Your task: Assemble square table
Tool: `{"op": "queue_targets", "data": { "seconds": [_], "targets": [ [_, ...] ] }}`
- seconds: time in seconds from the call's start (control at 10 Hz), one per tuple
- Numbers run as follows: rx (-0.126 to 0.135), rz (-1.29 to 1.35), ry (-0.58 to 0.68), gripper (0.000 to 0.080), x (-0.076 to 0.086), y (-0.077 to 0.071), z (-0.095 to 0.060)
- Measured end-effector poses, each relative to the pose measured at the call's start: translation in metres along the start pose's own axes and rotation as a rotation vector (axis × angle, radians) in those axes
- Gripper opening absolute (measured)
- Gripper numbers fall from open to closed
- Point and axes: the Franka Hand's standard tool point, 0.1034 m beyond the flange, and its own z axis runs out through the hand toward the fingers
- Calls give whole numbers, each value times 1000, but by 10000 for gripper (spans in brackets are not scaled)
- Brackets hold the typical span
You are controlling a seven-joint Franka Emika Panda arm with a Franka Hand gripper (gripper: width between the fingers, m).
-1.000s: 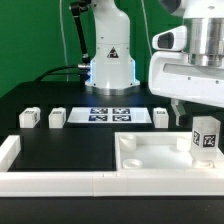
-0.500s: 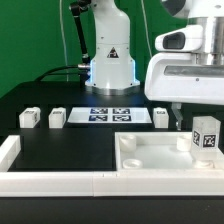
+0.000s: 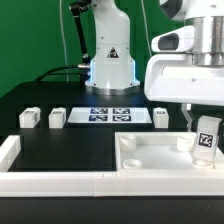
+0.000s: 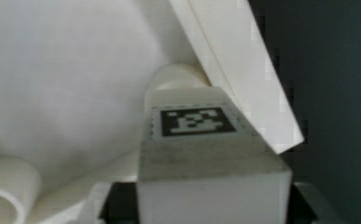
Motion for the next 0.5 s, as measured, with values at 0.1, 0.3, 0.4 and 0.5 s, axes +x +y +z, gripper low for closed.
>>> {"op": "queue_targets", "data": {
  "seconds": [0.1, 0.3, 0.4, 0.5],
  "targets": [
    [0, 97, -1, 298, 1, 1, 0],
    [3, 404, -36, 295, 1, 8, 2],
    [-5, 577, -69, 295, 0, 7, 2],
    [1, 765, -99, 293, -2, 5, 2]
  ]
}}
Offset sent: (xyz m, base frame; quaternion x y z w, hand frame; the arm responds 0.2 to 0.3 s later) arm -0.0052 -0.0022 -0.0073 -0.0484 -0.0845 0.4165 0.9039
